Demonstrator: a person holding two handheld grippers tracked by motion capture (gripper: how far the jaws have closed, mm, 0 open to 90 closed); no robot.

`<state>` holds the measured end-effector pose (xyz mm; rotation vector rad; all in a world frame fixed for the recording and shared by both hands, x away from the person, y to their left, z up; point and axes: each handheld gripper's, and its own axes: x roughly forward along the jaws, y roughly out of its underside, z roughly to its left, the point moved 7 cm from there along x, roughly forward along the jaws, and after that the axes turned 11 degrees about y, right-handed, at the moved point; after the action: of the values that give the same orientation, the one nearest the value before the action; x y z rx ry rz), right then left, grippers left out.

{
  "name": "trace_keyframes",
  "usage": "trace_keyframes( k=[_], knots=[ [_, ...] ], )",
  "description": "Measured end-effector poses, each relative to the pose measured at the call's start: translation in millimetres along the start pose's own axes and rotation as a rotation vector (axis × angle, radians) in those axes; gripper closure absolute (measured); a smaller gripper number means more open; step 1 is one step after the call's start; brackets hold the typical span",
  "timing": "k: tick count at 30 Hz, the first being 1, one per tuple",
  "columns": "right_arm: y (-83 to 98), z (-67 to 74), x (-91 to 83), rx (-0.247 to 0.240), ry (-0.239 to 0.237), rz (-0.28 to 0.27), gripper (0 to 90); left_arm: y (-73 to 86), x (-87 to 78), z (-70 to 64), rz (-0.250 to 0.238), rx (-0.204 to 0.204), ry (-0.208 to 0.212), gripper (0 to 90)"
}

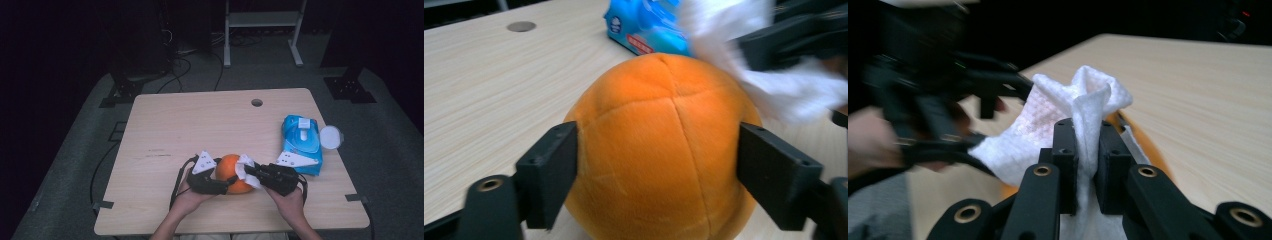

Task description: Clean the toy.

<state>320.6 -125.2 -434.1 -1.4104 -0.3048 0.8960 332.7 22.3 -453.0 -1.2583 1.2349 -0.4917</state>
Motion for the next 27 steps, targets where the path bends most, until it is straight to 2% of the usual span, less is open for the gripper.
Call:
trace_keyframes(
  k=[2, 3, 5, 8, 10, 14, 17, 18, 19, 21, 23, 27],
  knots=[
    [-1.2, 4.5, 0.5, -0.034, 0.009, 0.006, 80.4, -0.5, 0.0, -3.1, 0.010, 0.011, 0.007, 22.7],
    [-0.4, 4.1, 1.8, -0.046, 0.020, 0.010, 80.3, -0.6, -0.7, -5.7, 0.019, 0.015, 0.027, 22.7],
    [2.6, -2.7, 4.0, -0.026, 0.034, 0.022, 80.2, -0.1, -2.3, -12.0, 0.046, 0.043, 0.073, 22.8],
    [2.7, -20.4, 1.6, 0.017, 0.074, 0.012, 80.0, -2.8, -4.6, -19.0, 0.038, 0.053, 0.137, 25.3],
    [2.1, -26.9, -1.4, 0.034, 0.083, 0.009, 79.9, -5.6, -3.8, -18.6, 0.032, 0.071, 0.123, 24.9],
    [3.0, -27.0, 0.1, 0.036, 0.071, 0.011, 79.7, -3.7, 7.5, -7.9, 0.049, 0.119, 0.025, 10.4],
    [3.6, -24.5, 1.0, 0.029, 0.066, 0.017, 79.7, -0.6, 15.3, -3.5, 0.028, 0.110, 0.051, 6.3],
    [3.7, -24.7, 0.7, 0.032, 0.063, 0.018, 79.8, 0.0, 16.2, -3.9, 0.029, 0.111, 0.066, 7.1],
    [3.7, -24.4, 0.4, 0.033, 0.061, 0.018, 79.8, 0.3, 15.9, -5.2, 0.028, 0.121, 0.076, 11.5],
    [2.8, -22.7, -0.3, 0.030, 0.063, 0.017, 80.0, 0.0, 13.5, -6.3, 0.035, 0.136, 0.055, 22.7],
    [-0.5, -19.7, -2.3, 0.023, 0.058, 0.008, 80.0, -2.9, 9.3, -6.8, 0.035, 0.098, 0.050, 30.1],
    [-7.5, -7.5, -8.2, -0.001, 0.023, -0.024, 80.0, -6.9, 1.6, -10.6, 0.040, 0.019, 0.085, 33.4]
  ],
)
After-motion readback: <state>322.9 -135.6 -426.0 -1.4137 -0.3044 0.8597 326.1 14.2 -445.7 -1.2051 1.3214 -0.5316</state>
